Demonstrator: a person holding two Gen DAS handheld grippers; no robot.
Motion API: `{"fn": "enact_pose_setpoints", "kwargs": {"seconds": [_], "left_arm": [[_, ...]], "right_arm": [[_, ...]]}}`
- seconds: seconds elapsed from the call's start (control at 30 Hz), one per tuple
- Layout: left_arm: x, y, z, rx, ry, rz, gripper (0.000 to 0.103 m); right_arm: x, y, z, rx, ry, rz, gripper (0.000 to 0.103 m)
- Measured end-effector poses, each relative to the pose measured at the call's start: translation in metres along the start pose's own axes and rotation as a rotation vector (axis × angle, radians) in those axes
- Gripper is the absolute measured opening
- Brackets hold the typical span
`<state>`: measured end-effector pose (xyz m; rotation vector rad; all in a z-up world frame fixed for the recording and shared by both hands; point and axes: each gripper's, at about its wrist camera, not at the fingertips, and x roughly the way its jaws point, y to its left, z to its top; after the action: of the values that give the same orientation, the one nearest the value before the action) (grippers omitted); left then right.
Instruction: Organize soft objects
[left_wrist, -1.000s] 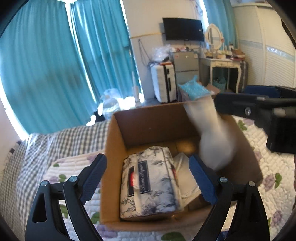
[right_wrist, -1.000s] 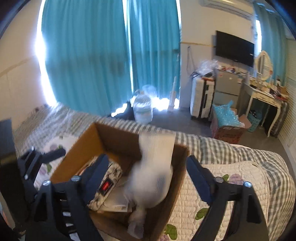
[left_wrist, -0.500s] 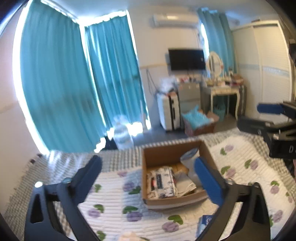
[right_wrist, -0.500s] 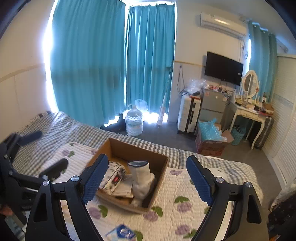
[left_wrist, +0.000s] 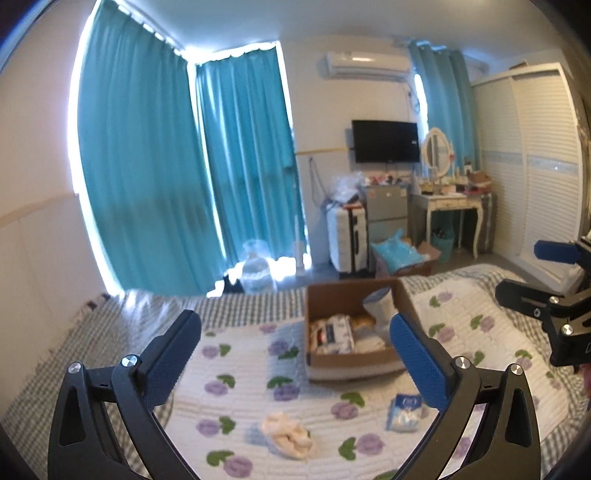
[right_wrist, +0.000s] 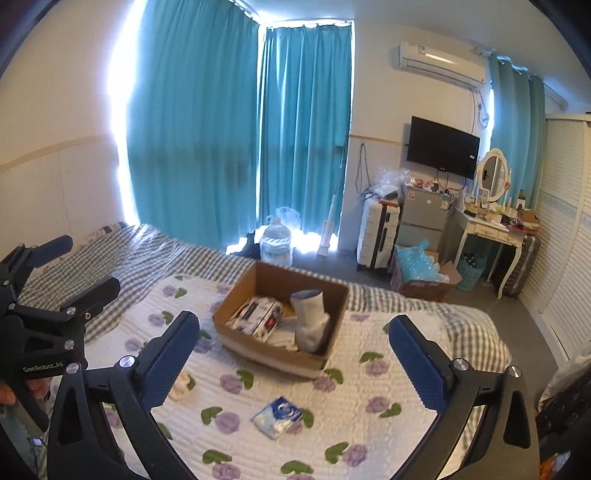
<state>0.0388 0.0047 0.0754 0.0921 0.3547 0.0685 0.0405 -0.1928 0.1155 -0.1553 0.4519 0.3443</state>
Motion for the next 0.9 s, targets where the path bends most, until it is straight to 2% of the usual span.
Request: {"fn": "enact_pose_setpoints", "kwargs": {"seconds": [0.17, 0.3, 0.5, 0.6, 0.77, 0.9], "left_arm": [[0.024, 0.004, -0.029, -0.026, 0.058, 0.011, 0.103], [0.054, 0.006, -0.057, -0.037, 0.118, 0.037, 0.103], [0.102, 0.007, -0.108, -0.050, 0.251, 0.044, 0.103], [0.118, 0.006, -0.127, -0.042, 0.288, 0.068, 0.103], [0.144, -0.001, -0.164, -0.021, 0.373, 0.053, 0.103], [0.153, -0.004, -0.179, -0.006, 0.420, 0.049, 0.103]], "right_arm": [[0.035, 0.009, -0.030, 0.014, 0.066, 0.006, 0.103], [0.073, 0.013, -0.052, 0.003, 0.119, -0.024, 0.103], [0.136, 0.011, -0.091, 0.035, 0.199, -0.021, 0.103], [0.161, 0.008, -0.111, 0.054, 0.240, -0.014, 0.103], [0.200, 0.010, -0.151, 0.070, 0.332, 0.001, 0.103], [0.218, 0.015, -0.174, 0.066, 0.388, 0.010, 0.103]]}}
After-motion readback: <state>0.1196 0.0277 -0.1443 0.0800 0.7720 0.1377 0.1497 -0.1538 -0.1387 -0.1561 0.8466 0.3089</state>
